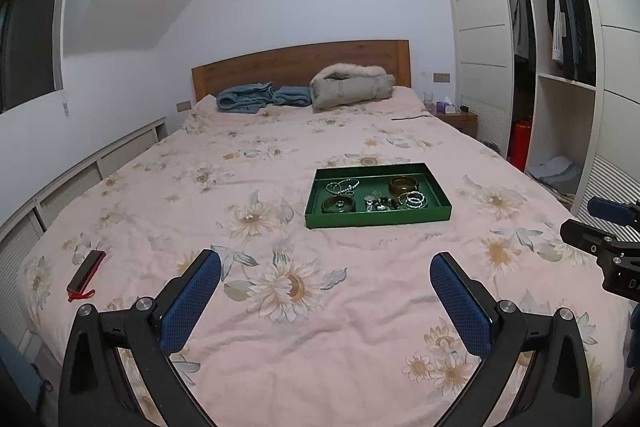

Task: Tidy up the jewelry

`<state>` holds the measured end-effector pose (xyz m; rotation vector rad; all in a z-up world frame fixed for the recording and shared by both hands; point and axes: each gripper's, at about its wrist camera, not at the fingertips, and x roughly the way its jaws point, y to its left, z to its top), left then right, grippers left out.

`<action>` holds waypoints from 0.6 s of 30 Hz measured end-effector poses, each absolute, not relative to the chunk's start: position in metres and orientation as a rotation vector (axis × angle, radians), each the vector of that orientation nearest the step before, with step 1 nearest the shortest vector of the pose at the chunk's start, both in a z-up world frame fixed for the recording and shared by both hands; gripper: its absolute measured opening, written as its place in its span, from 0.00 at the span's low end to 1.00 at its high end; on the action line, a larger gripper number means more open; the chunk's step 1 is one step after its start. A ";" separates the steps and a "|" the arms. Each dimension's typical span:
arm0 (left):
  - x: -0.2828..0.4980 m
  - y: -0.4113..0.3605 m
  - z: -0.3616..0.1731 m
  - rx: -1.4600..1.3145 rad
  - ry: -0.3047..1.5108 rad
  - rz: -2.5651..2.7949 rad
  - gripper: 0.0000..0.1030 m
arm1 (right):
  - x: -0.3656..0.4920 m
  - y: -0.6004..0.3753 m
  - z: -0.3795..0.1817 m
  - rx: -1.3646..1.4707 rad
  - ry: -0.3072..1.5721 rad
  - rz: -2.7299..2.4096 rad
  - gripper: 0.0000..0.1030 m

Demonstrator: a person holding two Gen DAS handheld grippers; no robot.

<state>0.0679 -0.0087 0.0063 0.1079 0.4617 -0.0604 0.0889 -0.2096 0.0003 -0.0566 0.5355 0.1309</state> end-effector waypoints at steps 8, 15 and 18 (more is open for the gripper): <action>0.067 -0.008 0.000 0.102 0.484 -0.067 1.00 | 0.092 -0.215 -0.010 -0.041 0.555 0.117 0.64; 0.067 -0.008 -0.001 0.101 0.488 -0.071 1.00 | 0.093 -0.215 -0.014 -0.042 0.561 0.112 0.64; 0.067 -0.007 -0.002 0.099 0.492 -0.070 1.00 | 0.094 -0.215 -0.015 -0.044 0.563 0.110 0.64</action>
